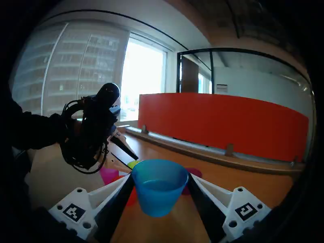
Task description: Pour water
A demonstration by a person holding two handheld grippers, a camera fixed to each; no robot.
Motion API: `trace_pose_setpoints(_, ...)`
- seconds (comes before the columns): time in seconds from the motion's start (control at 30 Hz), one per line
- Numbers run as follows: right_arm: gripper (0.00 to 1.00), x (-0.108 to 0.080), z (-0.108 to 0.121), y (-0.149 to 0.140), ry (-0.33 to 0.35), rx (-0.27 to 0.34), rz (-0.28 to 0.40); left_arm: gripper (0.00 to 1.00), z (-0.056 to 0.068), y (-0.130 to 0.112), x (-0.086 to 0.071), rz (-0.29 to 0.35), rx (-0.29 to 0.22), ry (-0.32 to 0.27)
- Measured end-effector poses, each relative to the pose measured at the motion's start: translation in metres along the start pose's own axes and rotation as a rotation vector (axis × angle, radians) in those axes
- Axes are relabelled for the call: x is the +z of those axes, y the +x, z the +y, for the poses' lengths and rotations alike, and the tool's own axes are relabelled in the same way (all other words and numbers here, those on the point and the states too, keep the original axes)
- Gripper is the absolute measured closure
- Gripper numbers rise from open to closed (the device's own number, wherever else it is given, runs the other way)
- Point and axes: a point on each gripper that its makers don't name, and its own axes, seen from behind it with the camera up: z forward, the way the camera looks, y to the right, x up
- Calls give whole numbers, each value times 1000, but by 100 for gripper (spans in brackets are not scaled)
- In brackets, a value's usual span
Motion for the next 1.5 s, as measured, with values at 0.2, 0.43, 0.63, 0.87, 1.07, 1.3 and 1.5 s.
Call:
trace_pose_setpoints(0.2, 7, 0, 0, -1, 1, -1, 0, 10, -1, -1, 4, -7, 6, 6)
trace_pose_setpoints(0.43, 7, -1, 1, -2, 0, 2, -1, 10, -2, -2, 6, -7, 2, 4)
trace_pose_setpoints(0.63, 6, -1, 1, -3, -1, 5, -1, 9, -3, -3, 7, -4, 8, 3)
trace_pose_setpoints(0.87, 7, -1, 0, -4, 1, 6, -1, 9, -3, -4, 9, -2, 17, 6)
trace_pose_setpoints(1.07, 7, 0, 1, -7, 0, 11, 0, 9, -4, -3, 13, -1, 15, 11)
trace_pose_setpoints(1.3, 6, -1, 4, -9, -5, 15, -1, 9, -5, -3, 16, -3, 13, 15)
trace_pose_setpoints(1.5, 7, -2, 4, -8, -5, 17, 1, 9, -4, -18, 23, -35, 32, 23)
